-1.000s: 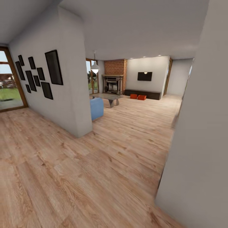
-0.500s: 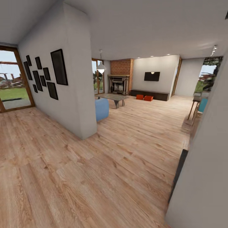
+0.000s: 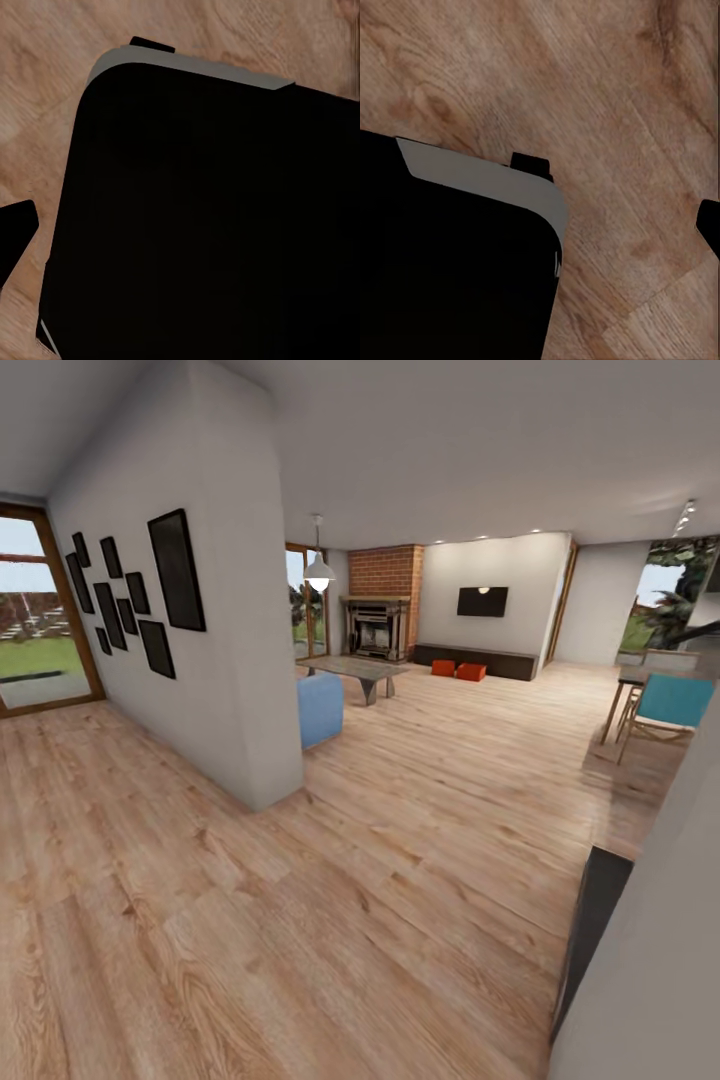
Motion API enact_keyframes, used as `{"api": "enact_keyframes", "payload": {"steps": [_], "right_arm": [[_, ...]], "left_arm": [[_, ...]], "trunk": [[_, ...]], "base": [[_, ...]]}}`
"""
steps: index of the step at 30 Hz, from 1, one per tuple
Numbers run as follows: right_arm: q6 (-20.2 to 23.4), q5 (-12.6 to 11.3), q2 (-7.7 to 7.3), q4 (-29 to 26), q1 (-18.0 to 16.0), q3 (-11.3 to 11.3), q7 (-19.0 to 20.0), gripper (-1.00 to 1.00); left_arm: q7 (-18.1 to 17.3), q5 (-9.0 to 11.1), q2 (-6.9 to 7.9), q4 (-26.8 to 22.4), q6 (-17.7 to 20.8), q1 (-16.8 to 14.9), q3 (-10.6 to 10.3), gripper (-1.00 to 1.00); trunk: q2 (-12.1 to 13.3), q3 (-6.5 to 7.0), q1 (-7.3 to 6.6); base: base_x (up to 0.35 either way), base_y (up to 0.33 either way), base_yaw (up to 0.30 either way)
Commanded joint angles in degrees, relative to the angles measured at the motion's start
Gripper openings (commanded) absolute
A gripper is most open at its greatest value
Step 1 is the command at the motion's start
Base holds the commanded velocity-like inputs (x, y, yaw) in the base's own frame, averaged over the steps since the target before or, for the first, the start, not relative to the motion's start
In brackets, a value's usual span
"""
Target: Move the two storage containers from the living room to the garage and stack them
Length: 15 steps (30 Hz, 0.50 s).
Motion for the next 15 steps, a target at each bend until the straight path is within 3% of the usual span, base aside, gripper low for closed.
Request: {"api": "enact_keyframes", "payload": {"steps": [1,15], "right_arm": [[-0.3,-0.2,0.02,0.2,-0.1,0.5,-0.2,1.0],[-0.4,-0.2,-0.06,0.2,-0.1,0.5,-0.2,1.0]], "left_arm": [[0.0,0.3,-0.01,0.0,-0.1,0.0,0.0,1.0],[0.0,0.3,-0.01,0.0,-0.1,0.0,0.0,1.0]], "trunk": [[0.0,-0.05,0.03],[0.0,-0.05,0.03]], "base": [[0.324,0.0,0.0],[0.324,0.0,0.0]]}}
